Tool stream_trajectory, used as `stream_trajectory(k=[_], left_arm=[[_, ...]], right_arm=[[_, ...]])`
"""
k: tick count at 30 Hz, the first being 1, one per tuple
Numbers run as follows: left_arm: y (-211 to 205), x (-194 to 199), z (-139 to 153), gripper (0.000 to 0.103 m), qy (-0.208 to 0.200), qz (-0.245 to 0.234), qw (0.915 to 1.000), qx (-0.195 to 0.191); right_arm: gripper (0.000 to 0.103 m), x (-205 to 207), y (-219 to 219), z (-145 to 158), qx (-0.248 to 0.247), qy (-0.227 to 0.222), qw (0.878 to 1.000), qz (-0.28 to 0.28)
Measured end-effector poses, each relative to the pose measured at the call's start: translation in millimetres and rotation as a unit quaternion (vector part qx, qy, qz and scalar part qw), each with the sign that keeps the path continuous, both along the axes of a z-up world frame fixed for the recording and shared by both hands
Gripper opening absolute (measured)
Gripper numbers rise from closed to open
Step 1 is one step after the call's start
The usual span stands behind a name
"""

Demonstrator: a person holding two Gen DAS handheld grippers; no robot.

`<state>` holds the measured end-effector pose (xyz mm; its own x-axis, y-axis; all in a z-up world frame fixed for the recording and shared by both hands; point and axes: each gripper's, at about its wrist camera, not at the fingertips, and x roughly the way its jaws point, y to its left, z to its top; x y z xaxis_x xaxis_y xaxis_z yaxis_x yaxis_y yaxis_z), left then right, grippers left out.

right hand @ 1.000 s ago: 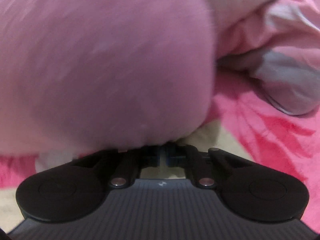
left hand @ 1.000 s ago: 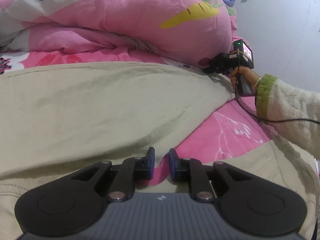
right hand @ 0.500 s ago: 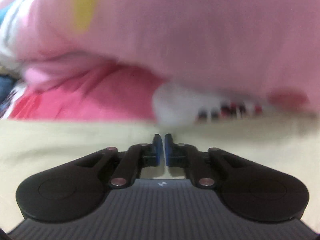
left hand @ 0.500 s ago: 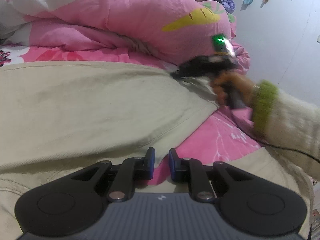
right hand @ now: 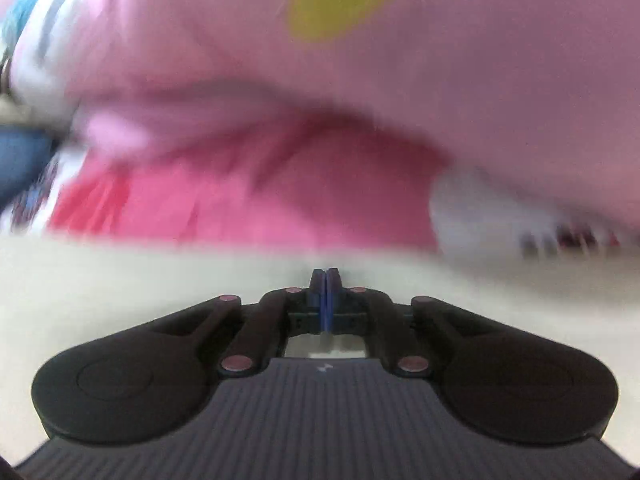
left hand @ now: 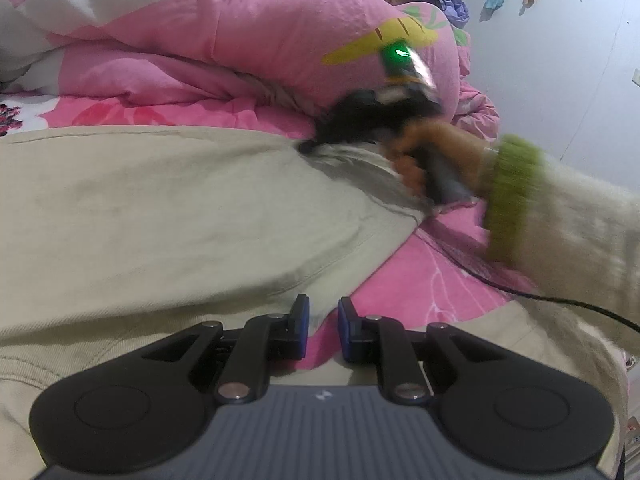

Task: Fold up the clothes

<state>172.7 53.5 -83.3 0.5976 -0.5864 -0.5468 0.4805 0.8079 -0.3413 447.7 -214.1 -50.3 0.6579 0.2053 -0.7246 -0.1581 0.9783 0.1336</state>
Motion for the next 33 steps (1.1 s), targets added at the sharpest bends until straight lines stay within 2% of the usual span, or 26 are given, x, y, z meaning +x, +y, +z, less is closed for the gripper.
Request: stream_trajectory(k=[3, 5, 7, 9, 11, 13, 15, 17, 18, 19, 21, 24, 28, 33], left_arm=[[1, 1, 0, 0.017, 0.002, 0.0, 1.0, -0.004], [1, 1, 0, 0.017, 0.002, 0.0, 1.0, -0.004], [1, 0, 0, 0.018, 0.002, -0.001, 1.0, -0.004], [1, 0, 0, 0.018, 0.002, -0.001, 1.0, -0.006], [1, 0, 1, 0.018, 0.001, -0.001, 1.0, -0.005], [0, 0, 1, 0.018, 0.0, -0.001, 1.0, -0.005], [2, 1, 1, 0.02, 0.001, -0.002, 0.9999, -0.011], [6, 1, 1, 0.027, 0.003, -0.006, 0.9995, -0.031], [8, 1, 2, 0.036, 0.001, -0.006, 0.9991, -0.042], [11, -2, 4, 0.049, -0.007, -0.006, 0.9986, -0.052], [17, -9, 11, 0.062, -0.028, -0.006, 0.9968, -0.074], [28, -19, 21, 0.066, -0.04, -0.01, 0.9931, -0.11], [53, -24, 44, 0.067, -0.019, 0.013, 0.9898, -0.141], [91, -54, 68, 0.068, -0.015, 0.071, 0.9909, -0.114]], right_arm=[[0.002, 12, 4, 14, 0.003, -0.001, 1.0, -0.026], [0.006, -9, 15, 33, 0.016, -0.013, 1.0, 0.011], [0.006, -34, 31, 44, 0.035, 0.001, 0.997, 0.062], [0.008, -42, 56, 34, 0.02, 0.038, 0.994, 0.105], [0.008, -34, 81, 14, -0.014, 0.059, 0.991, 0.12], [0.006, -15, 101, 6, -0.022, 0.041, 0.992, 0.116], [0.005, 8, 111, 9, -0.007, 0.024, 0.996, 0.082], [0.005, 22, 114, 13, 0.006, 0.028, 0.998, 0.047], [0.006, 22, 113, 19, 0.009, 0.025, 0.999, 0.036], [0.009, 11, 111, 29, 0.01, 0.014, 0.999, 0.036], [0.011, -31, 104, 49, 0.024, -0.009, 0.998, 0.053], [0.019, -96, 68, 79, 0.051, -0.025, 0.996, 0.066], [0.021, -168, 54, 83, 0.042, -0.021, 0.996, 0.07], [0.021, -213, 88, 56, 0.052, 0.015, 0.991, 0.125]])
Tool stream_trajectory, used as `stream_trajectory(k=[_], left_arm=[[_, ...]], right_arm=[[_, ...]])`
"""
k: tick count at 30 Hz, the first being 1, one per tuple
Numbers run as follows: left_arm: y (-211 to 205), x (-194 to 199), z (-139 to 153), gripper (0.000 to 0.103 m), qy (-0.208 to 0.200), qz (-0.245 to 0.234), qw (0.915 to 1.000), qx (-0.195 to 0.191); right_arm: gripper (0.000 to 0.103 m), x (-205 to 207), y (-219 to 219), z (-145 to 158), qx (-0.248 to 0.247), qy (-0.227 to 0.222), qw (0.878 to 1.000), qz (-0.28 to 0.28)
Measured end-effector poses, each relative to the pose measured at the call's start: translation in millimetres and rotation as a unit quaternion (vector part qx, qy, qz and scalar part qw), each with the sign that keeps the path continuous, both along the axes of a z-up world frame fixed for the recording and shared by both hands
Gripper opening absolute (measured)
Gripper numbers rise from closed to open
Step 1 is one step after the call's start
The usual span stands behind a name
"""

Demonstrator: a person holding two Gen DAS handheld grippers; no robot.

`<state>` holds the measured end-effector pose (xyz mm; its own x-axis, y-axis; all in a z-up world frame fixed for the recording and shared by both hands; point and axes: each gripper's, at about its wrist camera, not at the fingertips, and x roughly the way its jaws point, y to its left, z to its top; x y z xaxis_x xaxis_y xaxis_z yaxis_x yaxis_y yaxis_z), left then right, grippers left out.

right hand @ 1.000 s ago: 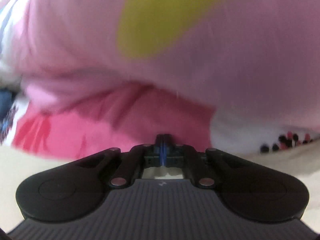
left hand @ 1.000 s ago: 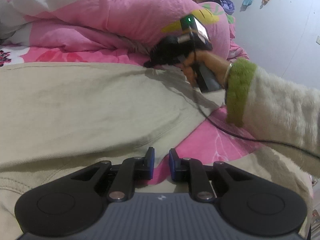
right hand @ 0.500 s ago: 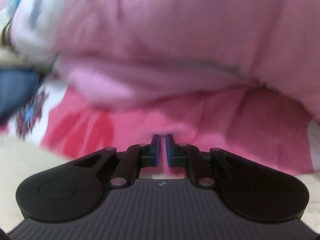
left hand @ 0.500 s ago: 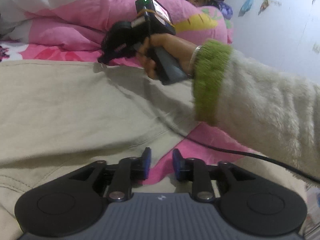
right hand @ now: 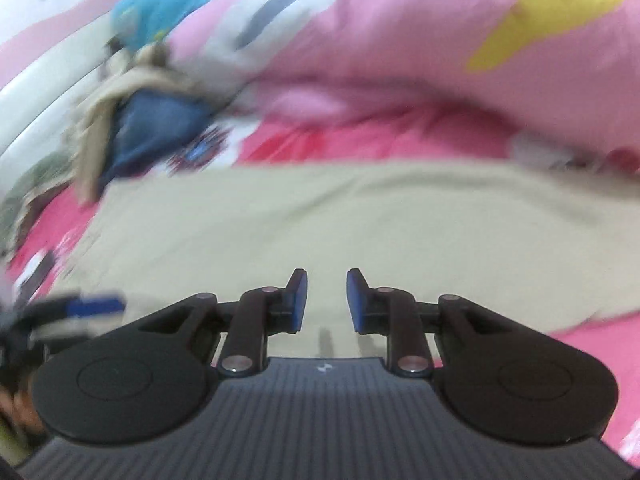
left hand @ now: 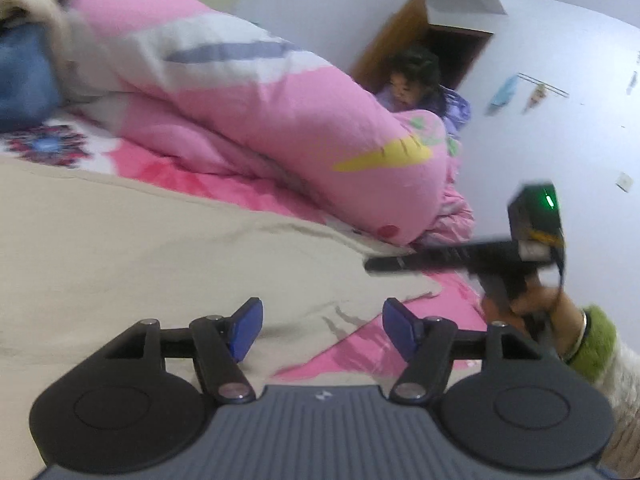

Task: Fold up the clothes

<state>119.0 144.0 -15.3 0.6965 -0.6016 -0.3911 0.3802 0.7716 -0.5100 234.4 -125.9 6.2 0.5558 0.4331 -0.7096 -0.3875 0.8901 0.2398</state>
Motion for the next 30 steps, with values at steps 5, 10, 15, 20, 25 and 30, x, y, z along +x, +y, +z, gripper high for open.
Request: stream_trajectory(k=[5, 10, 15, 20, 25, 30], left_arm=[[15, -34, -22, 0.068, 0.066, 0.037, 0.9959, 0.049], [16, -59, -40, 0.068, 0.088, 0.046, 0.9927, 0.068], [19, -71, -36, 0.068, 0.075, 0.04, 0.9938, 0.071], [23, -85, -39, 0.068, 0.071, 0.047, 0.9935, 0.075], [19, -94, -43, 0.068, 0.064, 0.058, 0.9922, 0.089], [18, -98, -42, 0.068, 0.062, 0.066, 0.9906, 0.102]], right_arm=[[0.021, -9, 59, -32, -0.014, 0.011, 0.997, 0.079], [0.018, 28, 83, -60, -0.038, 0.003, 0.998, 0.052], [0.022, 2, 55, -17, 0.004, -0.017, 1.0, -0.008], [0.022, -69, 63, -22, 0.021, 0.024, 0.996, 0.082], [0.009, -57, 26, -50, 0.024, 0.049, 0.998, -0.019], [0.012, -73, 35, -29, 0.091, 0.034, 0.995, 0.006]])
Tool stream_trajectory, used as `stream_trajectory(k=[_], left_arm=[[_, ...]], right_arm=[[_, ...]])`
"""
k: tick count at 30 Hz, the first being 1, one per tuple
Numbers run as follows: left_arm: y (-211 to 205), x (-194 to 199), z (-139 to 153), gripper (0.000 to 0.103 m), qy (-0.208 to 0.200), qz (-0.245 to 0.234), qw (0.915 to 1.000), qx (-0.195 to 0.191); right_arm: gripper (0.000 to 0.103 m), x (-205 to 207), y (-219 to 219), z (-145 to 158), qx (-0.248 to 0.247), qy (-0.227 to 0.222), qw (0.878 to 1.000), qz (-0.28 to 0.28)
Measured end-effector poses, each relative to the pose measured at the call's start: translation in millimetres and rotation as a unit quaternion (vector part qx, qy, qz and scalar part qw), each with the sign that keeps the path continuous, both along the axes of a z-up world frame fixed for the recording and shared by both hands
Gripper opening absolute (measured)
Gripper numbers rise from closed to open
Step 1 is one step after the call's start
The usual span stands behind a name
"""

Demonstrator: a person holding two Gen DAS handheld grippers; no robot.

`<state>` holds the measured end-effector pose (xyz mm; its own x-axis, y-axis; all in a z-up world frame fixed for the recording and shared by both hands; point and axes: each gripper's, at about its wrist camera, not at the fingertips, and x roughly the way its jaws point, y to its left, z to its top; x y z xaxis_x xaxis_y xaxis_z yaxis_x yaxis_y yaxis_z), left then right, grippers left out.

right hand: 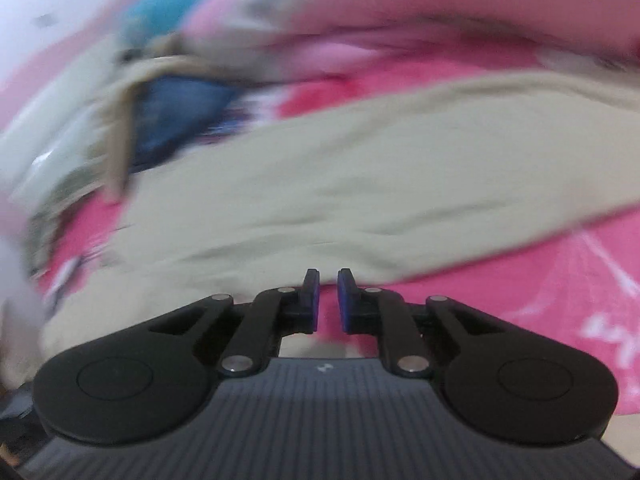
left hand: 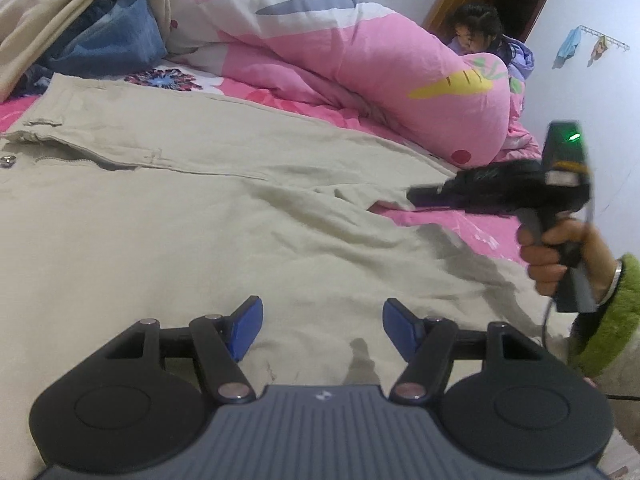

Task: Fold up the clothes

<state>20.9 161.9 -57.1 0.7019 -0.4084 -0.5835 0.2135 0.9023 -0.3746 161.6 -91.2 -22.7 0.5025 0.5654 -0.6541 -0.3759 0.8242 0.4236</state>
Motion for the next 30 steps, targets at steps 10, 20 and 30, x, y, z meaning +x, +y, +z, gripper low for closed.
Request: stream_trajectory(k=[10, 20, 30], left_arm=[[-1, -5, -3, 0.068, -0.007, -0.003, 0.9999, 0.014], [7, -7, -6, 0.068, -0.01, -0.008, 0.9999, -0.003], [2, -4, -2, 0.07, 0.004, 0.015, 0.9999, -0.002]], right_arm=[[0.006, 29, -19, -42, 0.101, 0.069, 0.99, -0.072], [0.018, -15, -60, -55, 0.237, 0.111, 0.96, -0.1], [0.034, -105, -236, -57, 0.3, 0.099, 0.918, -0.241]])
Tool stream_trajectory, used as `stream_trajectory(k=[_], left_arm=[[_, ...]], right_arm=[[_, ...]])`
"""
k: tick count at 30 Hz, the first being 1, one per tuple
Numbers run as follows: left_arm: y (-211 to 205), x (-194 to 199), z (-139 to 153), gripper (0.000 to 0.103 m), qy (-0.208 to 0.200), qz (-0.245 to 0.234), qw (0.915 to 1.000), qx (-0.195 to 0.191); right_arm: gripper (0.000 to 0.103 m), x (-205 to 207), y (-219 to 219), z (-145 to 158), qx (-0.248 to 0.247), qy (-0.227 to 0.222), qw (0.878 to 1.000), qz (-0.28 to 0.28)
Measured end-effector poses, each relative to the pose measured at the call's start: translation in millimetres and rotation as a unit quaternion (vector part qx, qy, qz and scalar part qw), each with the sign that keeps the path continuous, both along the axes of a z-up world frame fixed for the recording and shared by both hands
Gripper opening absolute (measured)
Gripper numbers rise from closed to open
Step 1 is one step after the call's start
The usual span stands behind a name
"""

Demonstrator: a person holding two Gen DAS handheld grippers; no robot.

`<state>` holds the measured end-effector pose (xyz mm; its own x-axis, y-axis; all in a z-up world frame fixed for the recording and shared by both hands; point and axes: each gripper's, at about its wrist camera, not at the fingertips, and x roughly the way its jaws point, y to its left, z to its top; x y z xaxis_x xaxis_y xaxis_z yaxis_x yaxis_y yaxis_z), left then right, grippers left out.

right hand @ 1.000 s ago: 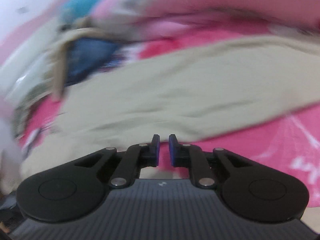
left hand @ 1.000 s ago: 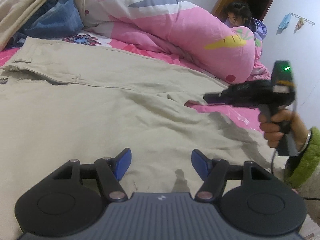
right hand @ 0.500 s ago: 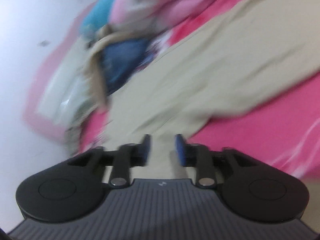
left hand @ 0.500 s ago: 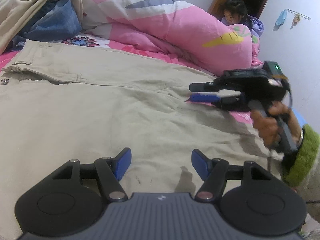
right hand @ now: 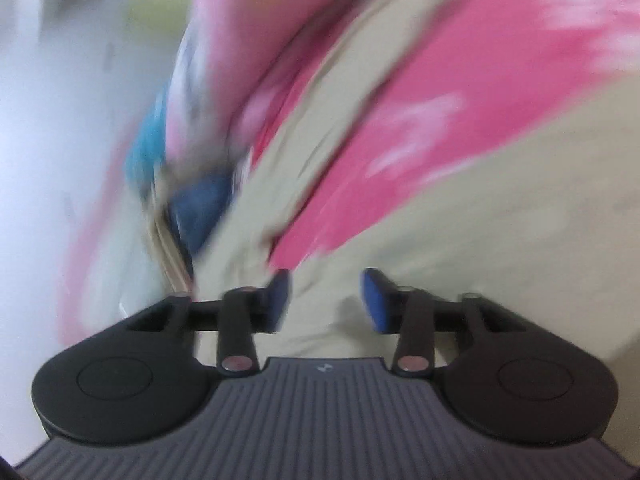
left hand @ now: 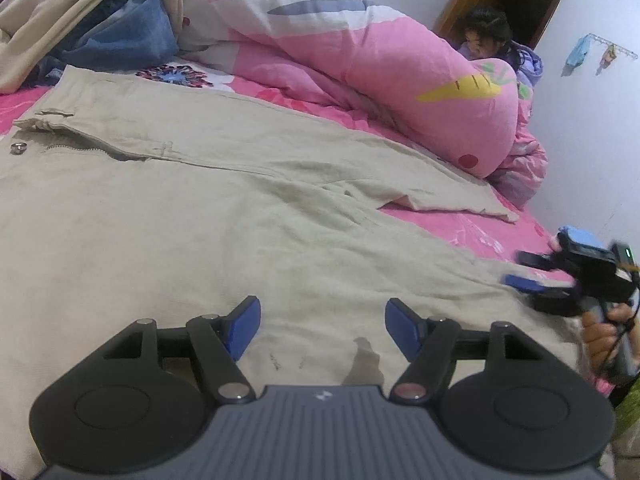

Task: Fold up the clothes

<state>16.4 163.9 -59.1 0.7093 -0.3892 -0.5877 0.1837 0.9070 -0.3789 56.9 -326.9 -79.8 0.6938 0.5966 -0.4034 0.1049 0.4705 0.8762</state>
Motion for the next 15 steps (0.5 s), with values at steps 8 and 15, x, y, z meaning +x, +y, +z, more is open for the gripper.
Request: stream_trajectory(k=[8, 15], left_arm=[[0, -2, 8, 0.07, 0.015, 0.02, 0.9997, 0.008], [-1, -18, 17, 0.071, 0.031, 0.043, 0.9984, 0.02]], right_arm=[[0.029, -63, -119, 56, -0.184, -0.017, 0.948, -0.259], [0.03, -28, 94, 79, -0.286, -0.176, 0.94, 0.065]])
